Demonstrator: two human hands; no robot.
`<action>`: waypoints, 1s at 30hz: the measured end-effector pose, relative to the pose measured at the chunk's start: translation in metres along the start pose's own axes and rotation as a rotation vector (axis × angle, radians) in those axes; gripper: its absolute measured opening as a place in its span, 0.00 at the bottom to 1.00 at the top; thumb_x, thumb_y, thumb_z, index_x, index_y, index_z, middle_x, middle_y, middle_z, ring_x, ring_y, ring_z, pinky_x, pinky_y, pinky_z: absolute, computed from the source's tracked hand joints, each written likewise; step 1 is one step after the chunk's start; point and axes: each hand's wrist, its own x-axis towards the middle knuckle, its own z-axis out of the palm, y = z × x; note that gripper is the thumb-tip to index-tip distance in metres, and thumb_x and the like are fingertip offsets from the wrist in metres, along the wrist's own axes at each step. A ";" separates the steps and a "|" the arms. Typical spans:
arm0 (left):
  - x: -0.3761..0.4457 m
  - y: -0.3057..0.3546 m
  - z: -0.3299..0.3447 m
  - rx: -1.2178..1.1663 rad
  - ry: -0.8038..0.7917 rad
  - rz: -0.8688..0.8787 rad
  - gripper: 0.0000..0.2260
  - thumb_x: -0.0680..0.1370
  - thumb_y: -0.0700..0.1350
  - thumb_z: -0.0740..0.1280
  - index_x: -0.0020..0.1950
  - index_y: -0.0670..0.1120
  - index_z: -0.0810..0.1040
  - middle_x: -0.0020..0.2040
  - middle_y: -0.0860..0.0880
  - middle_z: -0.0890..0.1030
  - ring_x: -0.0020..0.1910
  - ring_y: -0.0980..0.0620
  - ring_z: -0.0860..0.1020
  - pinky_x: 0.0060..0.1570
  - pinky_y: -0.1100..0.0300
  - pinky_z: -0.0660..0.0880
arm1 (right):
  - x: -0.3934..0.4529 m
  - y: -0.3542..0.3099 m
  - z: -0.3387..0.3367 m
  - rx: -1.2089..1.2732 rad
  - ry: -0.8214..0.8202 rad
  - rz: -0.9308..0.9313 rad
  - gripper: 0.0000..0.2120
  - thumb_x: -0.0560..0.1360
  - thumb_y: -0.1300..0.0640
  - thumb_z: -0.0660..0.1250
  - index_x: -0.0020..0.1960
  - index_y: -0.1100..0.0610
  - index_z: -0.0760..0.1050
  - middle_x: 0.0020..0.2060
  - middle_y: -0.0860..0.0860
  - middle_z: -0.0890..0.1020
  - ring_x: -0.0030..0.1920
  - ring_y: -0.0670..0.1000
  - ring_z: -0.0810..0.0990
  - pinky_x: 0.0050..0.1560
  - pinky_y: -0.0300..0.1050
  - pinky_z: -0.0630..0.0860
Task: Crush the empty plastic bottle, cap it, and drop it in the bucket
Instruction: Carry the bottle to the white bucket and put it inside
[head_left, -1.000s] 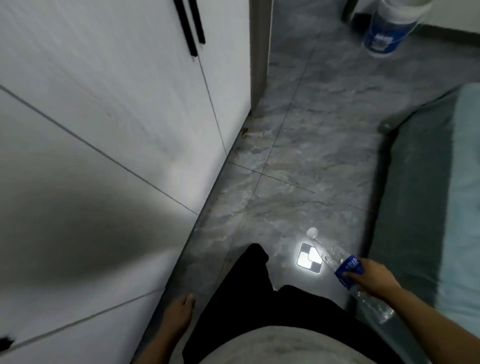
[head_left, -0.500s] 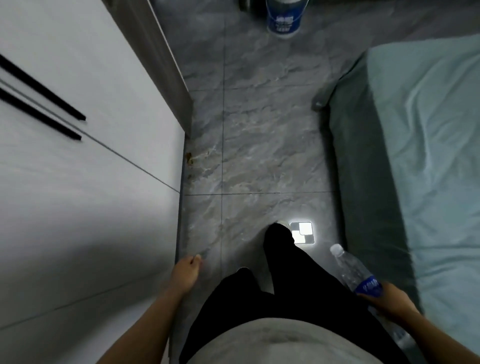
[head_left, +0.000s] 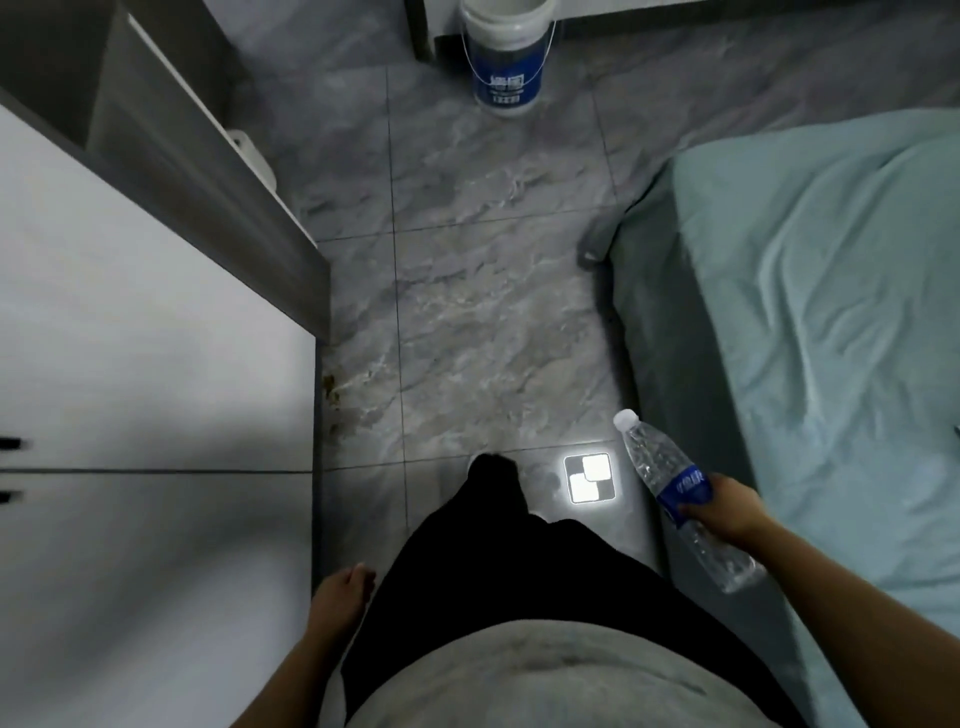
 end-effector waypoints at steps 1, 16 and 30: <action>0.010 0.009 -0.004 -0.008 0.007 -0.017 0.18 0.80 0.41 0.55 0.39 0.36 0.80 0.37 0.43 0.76 0.38 0.49 0.73 0.37 0.57 0.64 | 0.009 -0.011 -0.008 0.001 0.001 0.000 0.18 0.66 0.54 0.74 0.51 0.63 0.77 0.47 0.63 0.83 0.49 0.62 0.81 0.42 0.42 0.68; 0.187 0.247 -0.113 -0.009 -0.057 0.091 0.20 0.80 0.45 0.55 0.29 0.45 0.74 0.40 0.33 0.78 0.44 0.37 0.77 0.43 0.52 0.69 | 0.097 -0.102 -0.097 0.027 -0.028 0.224 0.09 0.68 0.59 0.72 0.45 0.63 0.79 0.47 0.65 0.84 0.50 0.62 0.81 0.43 0.44 0.70; 0.279 0.439 -0.131 -0.201 -0.021 0.002 0.12 0.77 0.39 0.59 0.38 0.37 0.77 0.40 0.37 0.77 0.41 0.44 0.74 0.45 0.53 0.68 | 0.262 -0.248 -0.283 0.093 -0.012 0.092 0.12 0.69 0.58 0.72 0.48 0.64 0.79 0.47 0.65 0.83 0.50 0.62 0.81 0.44 0.47 0.72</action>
